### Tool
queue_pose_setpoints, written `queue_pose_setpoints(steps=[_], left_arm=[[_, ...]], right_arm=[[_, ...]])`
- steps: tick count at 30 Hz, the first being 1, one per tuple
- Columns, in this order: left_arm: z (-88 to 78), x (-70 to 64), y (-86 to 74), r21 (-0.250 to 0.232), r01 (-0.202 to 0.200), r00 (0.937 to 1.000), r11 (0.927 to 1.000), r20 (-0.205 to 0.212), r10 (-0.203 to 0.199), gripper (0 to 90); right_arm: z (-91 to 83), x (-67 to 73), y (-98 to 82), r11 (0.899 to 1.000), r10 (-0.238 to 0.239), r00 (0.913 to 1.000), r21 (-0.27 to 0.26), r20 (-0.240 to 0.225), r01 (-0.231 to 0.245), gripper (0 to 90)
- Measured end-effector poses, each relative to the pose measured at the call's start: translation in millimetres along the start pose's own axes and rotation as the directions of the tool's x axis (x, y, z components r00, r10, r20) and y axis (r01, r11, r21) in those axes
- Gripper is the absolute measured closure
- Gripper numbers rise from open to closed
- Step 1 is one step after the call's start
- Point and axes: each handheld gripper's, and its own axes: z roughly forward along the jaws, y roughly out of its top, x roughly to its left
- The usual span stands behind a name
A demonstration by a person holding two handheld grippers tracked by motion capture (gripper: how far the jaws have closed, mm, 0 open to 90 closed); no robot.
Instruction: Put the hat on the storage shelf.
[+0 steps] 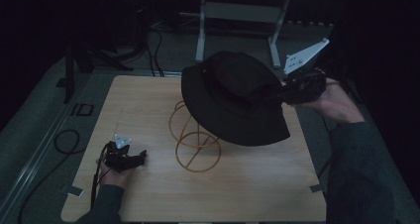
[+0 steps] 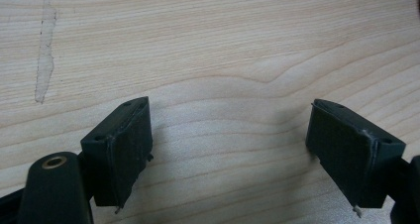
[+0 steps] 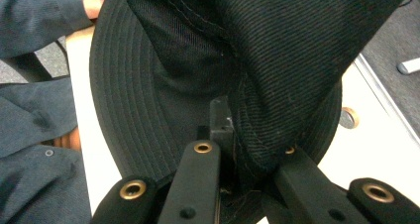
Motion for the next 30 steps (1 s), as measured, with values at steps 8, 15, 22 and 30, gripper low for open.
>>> queue_pose_setpoints(steps=[8, 15, 22, 30], left_arm=[[0.1, 0.0, 0.1, 0.0, -0.001, 1.0, 1.0, 0.0, 0.001, 18.4], [0.2, 0.0, 0.3, 0.0, -0.002, 1.0, 1.0, 0.001, 0.002, 18.4], [0.2, 0.1, 0.4, 0.001, -0.003, 1.0, 1.0, 0.0, 0.003, 18.4], [0.3, 0.1, 0.3, 0.001, -0.004, 1.0, 1.0, 0.001, 0.004, 18.4]], right_arm=[[9.3, 3.5, 9.1, 1.0, -0.027, 0.9995, -0.002, -0.017, 0.027, 88.0], [19.2, 6.9, 17.3, 0.999, -0.049, 0.9983, 0.005, -0.031, 0.049, 88.0], [28.7, 8.6, 23.1, 0.998, -0.06, 0.997, 0.004, -0.048, 0.061, 87.9], [42.2, 12.0, 30.4, 0.997, -0.08, 0.9949, 0.011, -0.062, 0.081, 87.9]])
